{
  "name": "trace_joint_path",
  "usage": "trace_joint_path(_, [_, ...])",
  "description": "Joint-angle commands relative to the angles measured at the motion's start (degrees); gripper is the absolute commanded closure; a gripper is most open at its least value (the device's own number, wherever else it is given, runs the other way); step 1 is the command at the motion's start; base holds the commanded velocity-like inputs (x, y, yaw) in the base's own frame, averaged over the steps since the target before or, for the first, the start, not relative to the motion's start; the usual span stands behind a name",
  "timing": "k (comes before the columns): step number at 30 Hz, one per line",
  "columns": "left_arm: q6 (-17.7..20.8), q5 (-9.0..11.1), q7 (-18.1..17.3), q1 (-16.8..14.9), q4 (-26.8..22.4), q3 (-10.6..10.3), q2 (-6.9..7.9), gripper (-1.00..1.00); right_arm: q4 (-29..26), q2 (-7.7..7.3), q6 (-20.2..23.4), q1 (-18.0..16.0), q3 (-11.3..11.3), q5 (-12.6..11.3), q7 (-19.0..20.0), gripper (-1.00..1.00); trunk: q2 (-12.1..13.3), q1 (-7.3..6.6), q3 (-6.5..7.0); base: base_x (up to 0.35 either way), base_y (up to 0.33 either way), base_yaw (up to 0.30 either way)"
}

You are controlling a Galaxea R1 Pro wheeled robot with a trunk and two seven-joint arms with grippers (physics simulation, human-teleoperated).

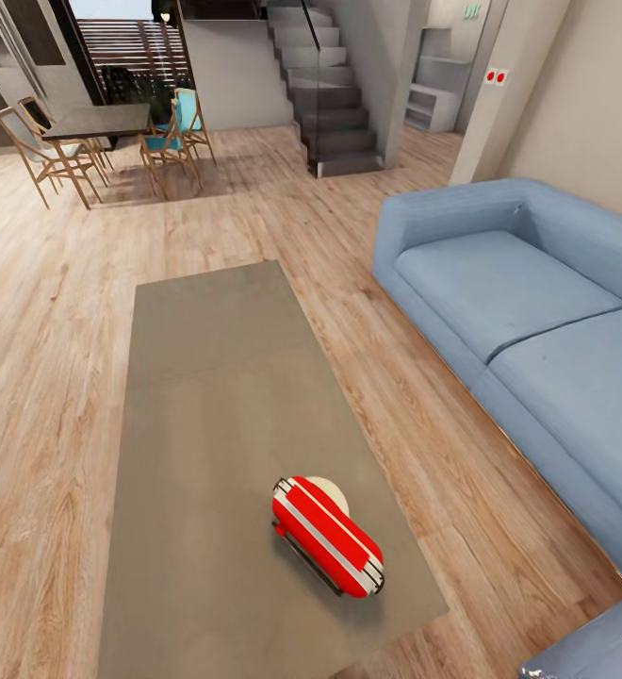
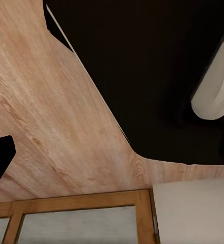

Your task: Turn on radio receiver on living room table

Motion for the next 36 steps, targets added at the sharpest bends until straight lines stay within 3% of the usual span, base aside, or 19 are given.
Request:
trace_joint_path(1, [0.00,0.00,0.00,0.00,0.00,0.00,0.00,-1.00,0.01,0.00,0.00,0.00,0.01,0.02,0.00,-1.00,0.00,0.00,0.00,0.000,0.000,0.000])
trace_joint_path(15, [0.00,0.00,-0.01,0.00,0.00,0.00,0.00,-1.00,-0.03,0.08,0.37,0.00,0.02,-0.15,0.02,-1.00,0.00,0.00,-0.11,0.000,0.000,0.000])
trace_joint_path(36, [0.00,0.00,0.00,0.00,0.00,0.00,0.00,-1.00,-0.01,-0.04,0.26,0.00,0.13,0.00,0.04,-1.00,0.00,0.00,-1.97,0.000,0.000,0.000])
